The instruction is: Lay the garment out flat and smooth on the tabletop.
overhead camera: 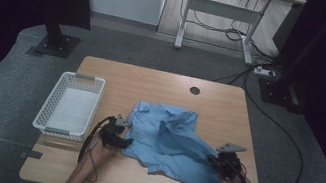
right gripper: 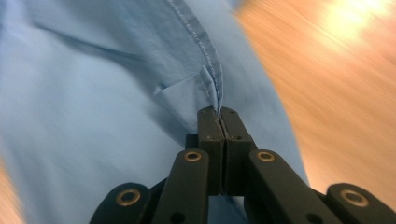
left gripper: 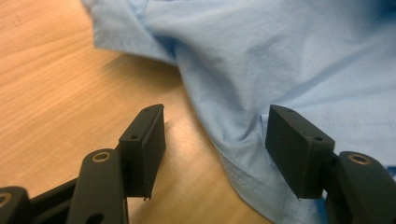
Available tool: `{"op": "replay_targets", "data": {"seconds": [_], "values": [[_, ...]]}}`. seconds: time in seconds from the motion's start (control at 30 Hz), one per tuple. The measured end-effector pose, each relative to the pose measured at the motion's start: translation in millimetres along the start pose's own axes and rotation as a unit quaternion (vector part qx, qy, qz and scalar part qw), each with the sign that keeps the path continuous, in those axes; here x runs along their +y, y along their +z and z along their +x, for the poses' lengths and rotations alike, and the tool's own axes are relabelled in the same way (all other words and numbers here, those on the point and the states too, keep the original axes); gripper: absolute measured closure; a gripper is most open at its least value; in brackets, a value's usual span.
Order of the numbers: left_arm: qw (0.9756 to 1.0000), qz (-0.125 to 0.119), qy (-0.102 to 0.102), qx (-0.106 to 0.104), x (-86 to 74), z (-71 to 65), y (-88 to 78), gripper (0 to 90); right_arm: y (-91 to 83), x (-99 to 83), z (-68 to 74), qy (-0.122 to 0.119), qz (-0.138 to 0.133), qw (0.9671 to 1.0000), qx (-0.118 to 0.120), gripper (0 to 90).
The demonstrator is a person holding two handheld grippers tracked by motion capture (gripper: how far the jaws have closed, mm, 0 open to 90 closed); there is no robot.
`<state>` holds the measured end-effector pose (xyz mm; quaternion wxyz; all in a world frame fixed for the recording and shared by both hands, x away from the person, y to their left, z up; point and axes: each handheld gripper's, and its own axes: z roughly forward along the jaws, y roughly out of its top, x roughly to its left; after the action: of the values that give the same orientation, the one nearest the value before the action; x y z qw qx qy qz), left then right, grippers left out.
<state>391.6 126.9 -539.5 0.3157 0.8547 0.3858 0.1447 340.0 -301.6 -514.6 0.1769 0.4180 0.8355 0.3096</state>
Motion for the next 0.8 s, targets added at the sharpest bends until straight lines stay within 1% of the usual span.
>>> {"op": "replay_targets", "data": {"seconds": [0.13, 0.2, 0.23, 0.27, 0.3, 0.33, 0.37, 0.4, 0.43, 0.5, 0.53, 0.6, 0.67, 0.7, 0.77, 0.8], "values": [[0.9999, -0.003, -0.010, 0.007, 2.7, 5.4, 2.8, 37.4, -22.5, -30.4, -25.7, 0.042, 0.001, 0.9990, -0.016, 87.0], [0.9999, -0.007, -0.012, 0.009, 1.8, 6.3, 2.9, 37.4, -31.0, -43.7, -35.2, 0.057, 0.000, 0.9981, -0.024, 86.2], [0.9998, -0.007, -0.013, 0.010, 1.7, 6.5, 2.9, 37.4, -34.7, -49.2, -38.9, 0.063, -0.002, 0.9977, -0.026, 84.1], [0.9998, -0.006, -0.014, 0.011, 2.1, 7.0, 2.9, 37.4, -38.4, -53.3, -41.8, 0.068, -0.002, 0.9971, -0.034, 76.9], [0.9998, -0.003, -0.015, 0.011, 3.0, 7.7, 3.0, 37.3, -41.9, -56.1, -43.9, 0.066, 0.000, 0.9969, -0.043, 68.7], [0.9998, 0.003, -0.015, 0.011, 4.5, 8.5, 2.8, 37.0, -46.1, -57.4, -45.2, 0.065, -0.003, 0.9968, -0.047, 66.9], [0.9997, 0.012, -0.016, 0.015, 6.2, 8.4, 2.2, 35.9, -51.1, -57.4, -45.8, 0.065, -0.010, 0.9967, -0.047, 63.5], [0.9995, 0.017, -0.014, 0.023, 7.9, 6.9, 0.5, 34.2, -56.0, -55.8, -45.5, 0.063, -0.017, 0.9968, -0.047, 59.5], [0.9995, 0.012, -0.011, 0.026, 9.3, 4.1, -2.1, 33.7, -60.9, -52.9, -44.0, 0.058, -0.026, 0.9968, -0.048, 56.1], [0.9998, -0.005, -0.013, 0.013, 12.0, -2.7, -8.9, 31.8, -67.8, -44.3, -38.5, 0.045, -0.048, 0.9971, -0.039, 49.0], [0.9998, -0.014, -0.013, 0.005, 13.3, -7.2, -11.9, 30.9, -68.9, -38.6, -34.4, 0.036, -0.056, 0.9973, -0.031, 46.2], [0.9995, -0.029, -0.006, -0.006, 15.6, -17.2, -16.1, 29.3, -65.8, -25.4, -23.8, 0.014, -0.070, 0.9974, -0.009, 41.4], [0.9992, -0.037, 0.000, -0.017, 17.0, -26.8, -16.7, 28.5, -57.2, -11.4, -11.1, -0.006, -0.084, 0.9963, 0.019, 40.4], [0.9990, -0.041, 0.002, -0.021, 16.9, -31.7, -15.3, 28.4, -51.3, -4.3, -5.0, -0.015, -0.086, 0.9958, 0.028, 40.4], [0.9989, -0.036, 0.011, -0.028, 15.1, -41.2, -9.1, 28.2, -36.7, 9.0, 5.6, -0.027, -0.085, 0.9953, 0.036, 41.3], [0.9991, -0.029, 0.016, -0.027, 13.5, -45.6, -4.8, 28.1, -27.9, 14.7, 9.4, -0.033, -0.083, 0.9953, 0.040, 41.9]]}}
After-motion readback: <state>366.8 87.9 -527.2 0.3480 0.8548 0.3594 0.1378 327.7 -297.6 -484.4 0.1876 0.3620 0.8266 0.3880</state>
